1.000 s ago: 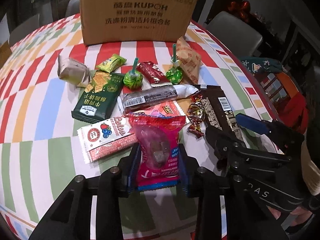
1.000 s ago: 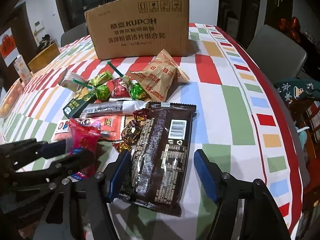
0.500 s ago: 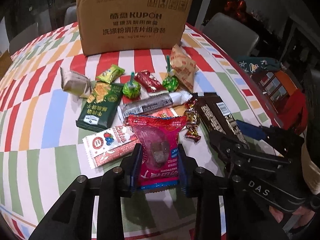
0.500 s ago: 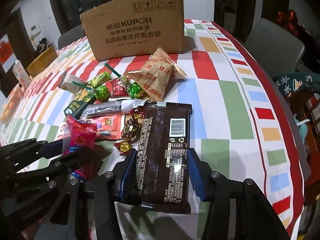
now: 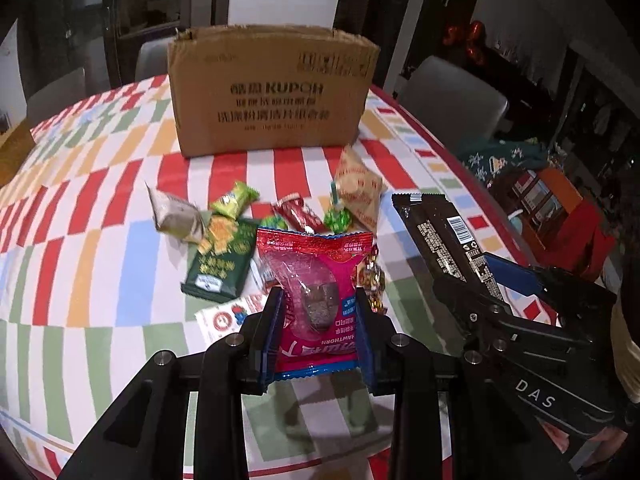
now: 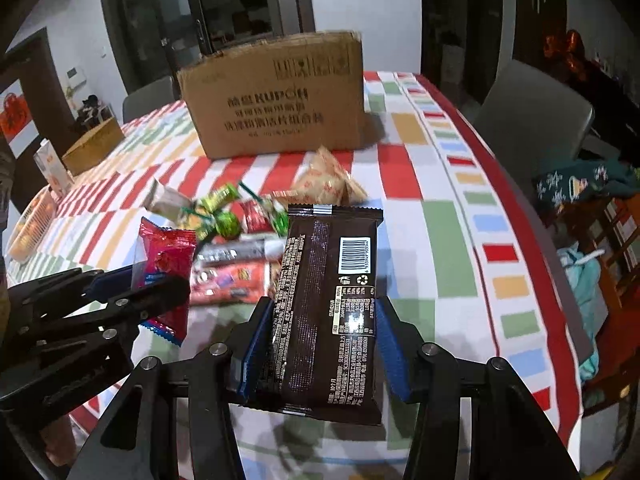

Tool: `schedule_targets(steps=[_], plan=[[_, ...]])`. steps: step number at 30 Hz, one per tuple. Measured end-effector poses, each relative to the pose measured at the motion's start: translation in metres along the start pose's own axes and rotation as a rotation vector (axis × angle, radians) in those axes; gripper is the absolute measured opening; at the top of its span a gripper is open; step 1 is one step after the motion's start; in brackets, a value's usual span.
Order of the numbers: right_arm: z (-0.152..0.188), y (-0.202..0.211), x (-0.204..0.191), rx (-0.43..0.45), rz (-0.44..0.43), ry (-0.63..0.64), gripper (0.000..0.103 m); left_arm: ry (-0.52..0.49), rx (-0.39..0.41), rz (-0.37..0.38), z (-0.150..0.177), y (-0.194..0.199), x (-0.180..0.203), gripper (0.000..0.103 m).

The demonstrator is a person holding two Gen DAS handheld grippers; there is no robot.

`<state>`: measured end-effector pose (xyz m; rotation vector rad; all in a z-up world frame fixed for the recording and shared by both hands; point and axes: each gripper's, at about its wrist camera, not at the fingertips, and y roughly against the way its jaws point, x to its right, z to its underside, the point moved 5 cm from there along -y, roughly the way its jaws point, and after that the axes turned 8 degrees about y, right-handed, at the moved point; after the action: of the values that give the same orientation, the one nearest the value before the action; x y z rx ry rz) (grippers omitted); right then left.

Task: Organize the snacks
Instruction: 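Carry both held snacks over the cardboard box and release them inside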

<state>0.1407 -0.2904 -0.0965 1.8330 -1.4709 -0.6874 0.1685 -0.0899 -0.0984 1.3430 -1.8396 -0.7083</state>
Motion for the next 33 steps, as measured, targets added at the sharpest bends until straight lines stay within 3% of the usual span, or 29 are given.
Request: schedule_targets(steps=[16,33], plan=[[-0.074,0.026,-0.018,0.166,-0.010,0.076,0.052,-0.031,0.207,-0.040,-0.070,0.047,-0.010,0.033],[-0.167,0.031,-0.014,0.303,-0.001,0.114,0.051,-0.045,0.341,-0.049,-0.162,0.068,-0.021,0.033]])
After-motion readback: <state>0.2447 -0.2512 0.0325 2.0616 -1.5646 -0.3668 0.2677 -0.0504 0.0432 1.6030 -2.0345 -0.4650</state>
